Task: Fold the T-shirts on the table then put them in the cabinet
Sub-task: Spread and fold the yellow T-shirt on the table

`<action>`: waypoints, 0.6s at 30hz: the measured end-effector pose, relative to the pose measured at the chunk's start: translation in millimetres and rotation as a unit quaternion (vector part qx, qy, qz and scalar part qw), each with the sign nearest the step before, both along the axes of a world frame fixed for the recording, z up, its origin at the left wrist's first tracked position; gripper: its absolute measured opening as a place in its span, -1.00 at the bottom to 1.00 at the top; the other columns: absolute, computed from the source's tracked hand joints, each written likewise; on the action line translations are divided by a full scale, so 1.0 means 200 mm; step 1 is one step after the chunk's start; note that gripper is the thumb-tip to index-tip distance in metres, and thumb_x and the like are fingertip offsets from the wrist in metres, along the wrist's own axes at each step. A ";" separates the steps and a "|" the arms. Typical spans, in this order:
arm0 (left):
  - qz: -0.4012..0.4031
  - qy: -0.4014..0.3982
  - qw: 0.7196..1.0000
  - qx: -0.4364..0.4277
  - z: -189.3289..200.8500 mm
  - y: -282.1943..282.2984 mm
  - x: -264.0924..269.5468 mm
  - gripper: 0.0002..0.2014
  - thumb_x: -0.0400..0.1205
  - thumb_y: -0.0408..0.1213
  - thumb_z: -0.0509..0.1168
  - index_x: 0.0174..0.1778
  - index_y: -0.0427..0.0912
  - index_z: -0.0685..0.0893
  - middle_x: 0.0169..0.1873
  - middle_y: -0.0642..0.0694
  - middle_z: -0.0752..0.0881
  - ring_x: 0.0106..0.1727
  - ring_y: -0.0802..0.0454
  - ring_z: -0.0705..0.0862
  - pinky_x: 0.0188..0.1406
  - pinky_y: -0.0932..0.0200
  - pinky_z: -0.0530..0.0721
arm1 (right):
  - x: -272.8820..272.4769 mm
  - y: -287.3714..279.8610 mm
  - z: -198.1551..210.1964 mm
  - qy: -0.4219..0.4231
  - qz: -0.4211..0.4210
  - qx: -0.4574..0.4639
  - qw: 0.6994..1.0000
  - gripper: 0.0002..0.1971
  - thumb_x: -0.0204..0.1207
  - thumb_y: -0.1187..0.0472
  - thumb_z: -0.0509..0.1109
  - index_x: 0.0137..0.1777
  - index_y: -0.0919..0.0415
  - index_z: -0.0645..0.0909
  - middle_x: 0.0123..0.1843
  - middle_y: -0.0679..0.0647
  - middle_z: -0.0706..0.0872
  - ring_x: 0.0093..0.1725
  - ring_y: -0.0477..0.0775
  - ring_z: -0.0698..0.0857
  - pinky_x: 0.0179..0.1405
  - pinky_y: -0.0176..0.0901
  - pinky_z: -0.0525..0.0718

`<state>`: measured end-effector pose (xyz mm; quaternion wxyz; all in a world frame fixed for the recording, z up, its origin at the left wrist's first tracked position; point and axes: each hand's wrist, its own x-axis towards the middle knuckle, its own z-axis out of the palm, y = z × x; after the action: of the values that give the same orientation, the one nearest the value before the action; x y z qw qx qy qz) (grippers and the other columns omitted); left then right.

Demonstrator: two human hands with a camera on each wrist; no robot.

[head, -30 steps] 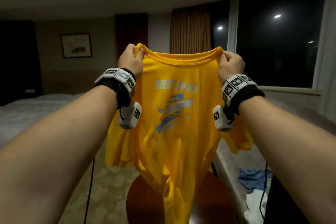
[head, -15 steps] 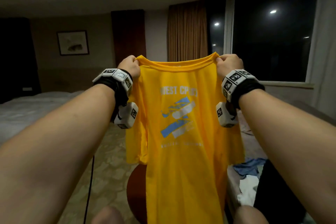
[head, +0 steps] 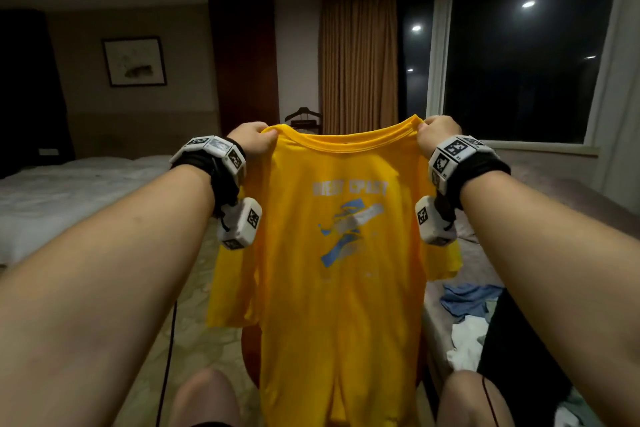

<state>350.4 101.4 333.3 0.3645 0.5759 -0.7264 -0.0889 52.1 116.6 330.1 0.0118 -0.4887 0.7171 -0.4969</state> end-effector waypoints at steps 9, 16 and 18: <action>-0.011 -0.004 1.000 0.029 -0.22 -0.21 -0.06 -0.63 0.73 -0.01 0.12 0.30 -0.19 0.57 0.17 -0.17 0.62 0.15 -0.11 0.56 0.02 0.08 0.46 | -0.06 -0.21 -0.19 0.019 -0.033 0.035 0.999 -0.74 0.70 0.22 0.16 0.15 0.31 0.66 0.09 0.22 0.71 0.12 0.27 0.69 0.12 0.04 0.66; -0.001 0.004 0.990 0.144 -0.50 -0.55 -0.13 -0.60 0.67 -0.13 0.26 0.36 -0.27 0.61 0.24 -0.22 0.63 0.26 -0.17 0.57 0.07 0.10 0.46 | -0.13 -0.56 -0.49 0.003 -0.048 0.146 0.988 -0.71 0.66 0.32 0.17 0.20 0.38 0.66 0.18 0.30 0.71 0.16 0.31 0.70 0.13 0.01 0.67; 0.007 -0.022 0.986 0.167 -0.62 -0.68 -0.15 -0.63 0.69 -0.21 0.20 0.40 -0.25 0.58 0.35 -0.23 0.58 0.36 -0.20 0.53 0.15 0.11 0.45 | -0.15 -0.68 -0.62 -0.011 -0.049 0.176 0.983 -0.71 0.63 0.33 0.17 0.21 0.37 0.66 0.18 0.30 0.71 0.13 0.33 0.72 0.16 0.11 0.70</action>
<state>320.6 -33.8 209.2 0.2479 0.6353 -0.7054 -0.1933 22.1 -18.8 206.7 0.0813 -0.4373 0.8165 -0.3681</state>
